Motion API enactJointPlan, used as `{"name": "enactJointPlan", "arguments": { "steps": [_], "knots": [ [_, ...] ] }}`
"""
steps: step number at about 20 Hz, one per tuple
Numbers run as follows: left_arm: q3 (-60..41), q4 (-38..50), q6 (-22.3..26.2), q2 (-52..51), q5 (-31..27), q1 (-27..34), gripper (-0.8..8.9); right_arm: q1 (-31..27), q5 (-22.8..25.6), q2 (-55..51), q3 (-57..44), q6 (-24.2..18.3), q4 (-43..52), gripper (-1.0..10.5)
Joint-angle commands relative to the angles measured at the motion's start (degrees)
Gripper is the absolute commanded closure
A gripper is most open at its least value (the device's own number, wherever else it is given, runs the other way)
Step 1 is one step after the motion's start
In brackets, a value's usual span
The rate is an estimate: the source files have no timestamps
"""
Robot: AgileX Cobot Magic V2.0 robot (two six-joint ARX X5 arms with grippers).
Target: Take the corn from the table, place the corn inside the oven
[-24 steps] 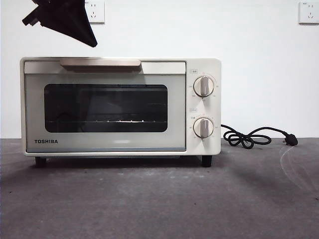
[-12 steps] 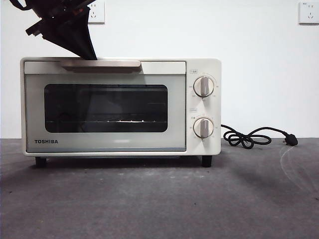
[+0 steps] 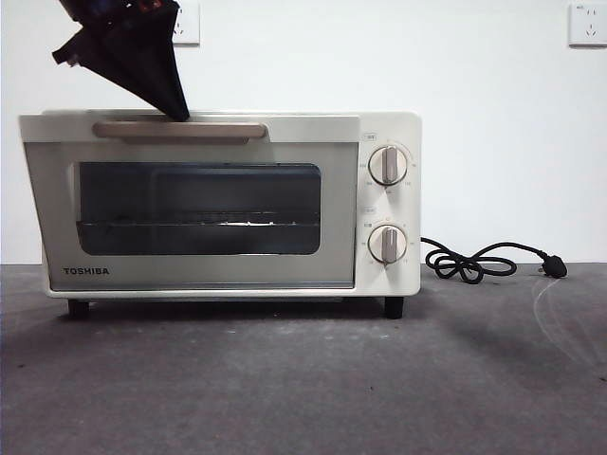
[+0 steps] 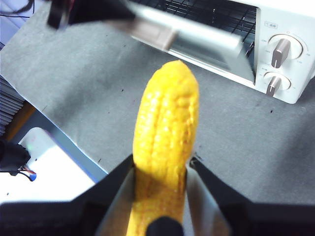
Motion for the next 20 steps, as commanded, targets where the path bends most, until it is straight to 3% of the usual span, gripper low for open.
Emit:
{"name": "enactJointPlan", "arguments": {
  "steps": [1, 7, 14, 20],
  "knots": [
    [-2.1, -5.7, 2.2, 2.3, -1.6, -0.8, 8.19, 0.1, 0.0, -0.1, 0.0, -0.3, 0.4, 9.5],
    [-2.1, -9.4, 2.4, -0.7, -1.6, -5.4, 8.19, 0.1, 0.0, 0.0, 0.0, -0.4, 0.5, 9.5],
    [-2.1, -9.4, 0.9, -13.1, -1.6, -10.8, 8.19, 0.1, -0.2, 0.0, 0.0, -0.4, 3.1, 9.5],
    [-2.1, -10.4, 0.4, -26.4, -1.6, -11.2, 8.19, 6.4, -0.2, 1.9, 0.0, -1.5, 13.6, 9.6]
  ]
}}
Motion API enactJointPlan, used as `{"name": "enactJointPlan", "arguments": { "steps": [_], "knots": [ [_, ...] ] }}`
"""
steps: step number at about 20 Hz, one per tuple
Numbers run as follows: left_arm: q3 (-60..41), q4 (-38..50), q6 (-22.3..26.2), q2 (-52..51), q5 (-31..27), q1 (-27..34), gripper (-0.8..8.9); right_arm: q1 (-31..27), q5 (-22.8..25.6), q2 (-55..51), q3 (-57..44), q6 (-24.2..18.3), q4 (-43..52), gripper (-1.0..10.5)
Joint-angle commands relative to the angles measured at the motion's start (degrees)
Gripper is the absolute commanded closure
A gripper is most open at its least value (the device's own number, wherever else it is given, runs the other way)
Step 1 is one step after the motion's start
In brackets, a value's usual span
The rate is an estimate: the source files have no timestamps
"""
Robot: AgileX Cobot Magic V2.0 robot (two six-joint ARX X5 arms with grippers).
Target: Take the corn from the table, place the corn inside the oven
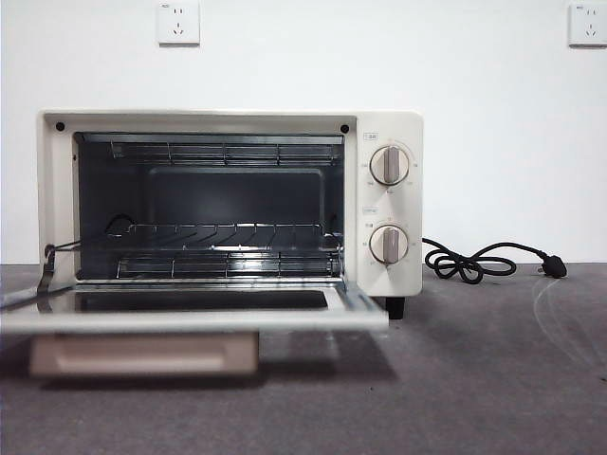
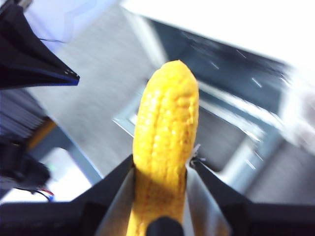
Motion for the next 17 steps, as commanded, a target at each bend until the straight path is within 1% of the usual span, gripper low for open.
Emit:
{"name": "enactJointPlan", "arguments": {
  "steps": [1, 5, 10, 11, 14, 15, 17],
  "knots": [
    [-0.4, -0.7, -0.5, -4.5, -0.5, -0.1, 8.19, 3.0, -0.1, 1.4, 0.0, -1.6, 5.0, 9.5],
    [-0.4, -2.3, -1.9, -10.9, -5.3, -0.1, 8.19, 7.5, 0.8, 4.2, 0.0, -2.4, 12.2, 9.6],
    [-0.4, -6.1, -3.6, -17.4, -8.9, -0.1, 8.19, 11.2, 5.0, 8.6, 0.0, -6.1, 18.5, 9.6],
    [-0.4, -7.2, -3.8, -18.9, -9.5, -0.1, 8.19, 12.0, 6.8, 9.7, 0.0, -7.0, 19.8, 9.6],
    [-0.4, -10.5, -4.8, -22.9, -11.4, -0.1, 8.19, 13.8, 15.1, 13.2, 0.0, -11.1, 23.1, 9.6],
    [-0.4, -11.6, -5.3, -24.2, -12.2, -0.1, 8.19, 14.3, 18.0, 14.5, 0.0, -13.2, 24.3, 9.6],
    [-0.4, -13.8, -6.3, -26.7, -13.9, -0.1, 8.19, 15.0, 22.1, 17.0, 0.0, -17.1, 26.1, 9.6]
  ]
}}
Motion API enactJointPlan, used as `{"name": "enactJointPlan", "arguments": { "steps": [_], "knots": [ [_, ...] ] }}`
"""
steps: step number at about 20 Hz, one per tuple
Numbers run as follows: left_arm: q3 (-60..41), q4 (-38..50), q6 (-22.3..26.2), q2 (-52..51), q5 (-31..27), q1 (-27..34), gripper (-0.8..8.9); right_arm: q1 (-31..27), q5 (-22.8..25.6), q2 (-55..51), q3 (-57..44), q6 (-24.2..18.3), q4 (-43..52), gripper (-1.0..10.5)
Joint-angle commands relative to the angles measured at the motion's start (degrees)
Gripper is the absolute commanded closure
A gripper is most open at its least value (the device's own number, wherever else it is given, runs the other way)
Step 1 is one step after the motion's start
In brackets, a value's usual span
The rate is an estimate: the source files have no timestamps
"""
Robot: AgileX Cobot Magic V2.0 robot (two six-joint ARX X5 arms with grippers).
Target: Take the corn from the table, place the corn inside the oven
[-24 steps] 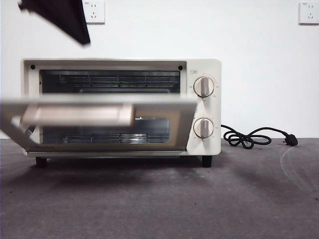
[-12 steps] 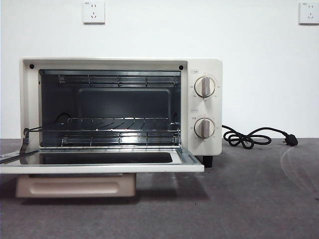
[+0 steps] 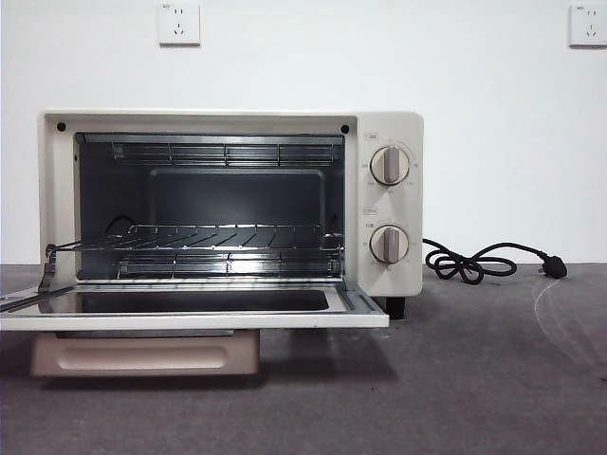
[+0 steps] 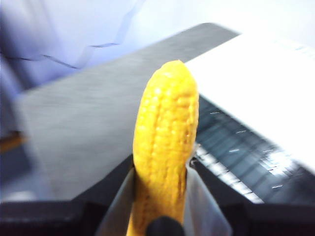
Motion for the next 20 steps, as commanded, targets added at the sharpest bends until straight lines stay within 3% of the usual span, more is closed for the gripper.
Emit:
{"name": "enactJointPlan", "arguments": {
  "steps": [1, 5, 13, 20],
  "knots": [
    [-0.4, -2.5, -2.4, -3.2, -2.6, -0.1, 8.19, 1.0, 5.5, 3.7, 0.0, -8.4, 2.7, 9.6],
    [-0.4, -4.9, -4.3, -8.2, -6.3, -0.1, 8.19, 1.3, 8.0, 8.7, 0.0, -14.9, 5.9, 9.6],
    [-0.4, -4.9, -7.0, -16.6, -7.1, -0.1, 8.19, 1.3, 13.7, 18.3, 0.0, -30.4, 11.6, 9.6],
    [-0.4, -4.9, -7.6, -18.0, -7.1, -0.2, 8.19, 1.3, 18.8, 24.9, 0.0, -43.5, 15.8, 9.6]
  ]
}}
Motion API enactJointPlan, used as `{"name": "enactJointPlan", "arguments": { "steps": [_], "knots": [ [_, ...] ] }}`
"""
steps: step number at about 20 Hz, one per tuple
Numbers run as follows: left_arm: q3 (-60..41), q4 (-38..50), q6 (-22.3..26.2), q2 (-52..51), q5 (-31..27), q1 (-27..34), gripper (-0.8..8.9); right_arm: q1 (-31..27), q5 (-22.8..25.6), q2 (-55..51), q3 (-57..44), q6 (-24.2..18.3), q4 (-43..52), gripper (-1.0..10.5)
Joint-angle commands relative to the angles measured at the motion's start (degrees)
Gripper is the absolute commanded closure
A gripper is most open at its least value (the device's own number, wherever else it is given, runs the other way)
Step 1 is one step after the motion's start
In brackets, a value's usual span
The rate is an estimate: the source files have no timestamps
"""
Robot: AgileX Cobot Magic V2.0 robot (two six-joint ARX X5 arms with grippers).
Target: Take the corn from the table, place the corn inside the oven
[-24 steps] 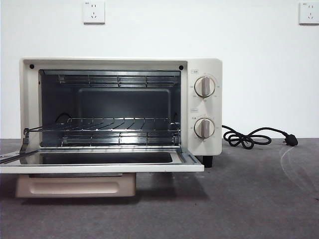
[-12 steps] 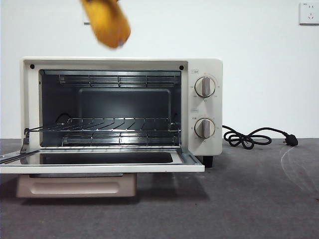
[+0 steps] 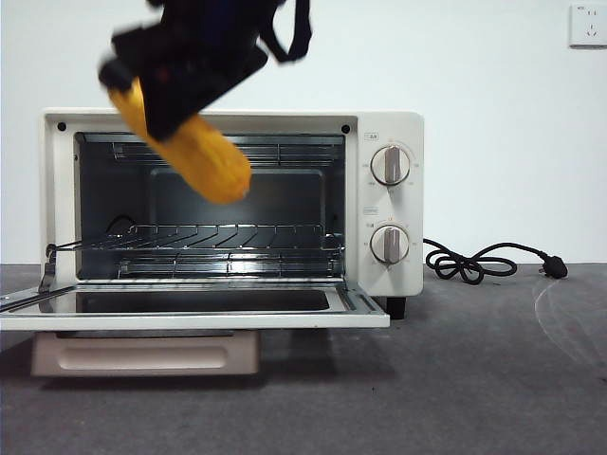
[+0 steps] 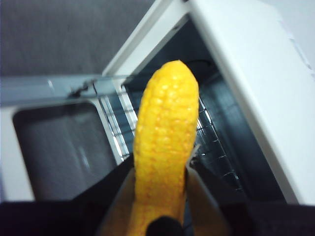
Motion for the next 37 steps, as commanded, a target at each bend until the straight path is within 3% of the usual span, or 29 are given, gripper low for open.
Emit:
{"name": "enactJointPlan", "arguments": {
  "steps": [1, 8, 13, 20, 23, 26, 29, 37],
  "knots": [
    [-0.3, 0.2, -0.7, -0.3, -0.1, -0.2, 8.19, 0.1, 3.5, 2.6, 0.0, -9.5, 3.3, 9.5],
    [-0.3, 0.2, -0.7, -0.3, -0.1, -0.2, 8.19, -0.7, 8.2, 8.6, 0.1, -24.5, 9.1, 9.6],
    [-0.3, 0.2, -0.7, -0.3, -0.1, -0.2, 8.19, -1.9, 11.3, 12.3, 0.1, -29.9, 13.1, 9.6],
    [-0.3, 0.2, -0.7, -0.3, -0.1, -0.2, 8.19, -4.8, 12.4, 14.1, 0.4, -30.8, 17.1, 9.2],
    [-0.3, 0.2, -0.7, -0.3, -0.1, -0.2, 8.19, -5.4, 11.8, 14.1, 0.4, -30.8, 17.2, 7.5],
    [-0.3, 0.2, -0.7, -0.3, -0.1, -0.2, 8.19, -5.6, 11.6, 14.1, 0.4, -30.6, 17.2, 7.5],
    [-0.3, 0.2, -0.7, -0.3, -0.1, -0.2, 8.19, -5.5, 11.6, 14.1, 0.4, -30.1, 17.3, 6.3],
    [-0.4, 0.2, -0.7, -0.3, -0.1, -0.2, 8.19, -4.5, 13.6, 14.1, 0.5, -28.0, 17.3, 6.3]
  ]
}}
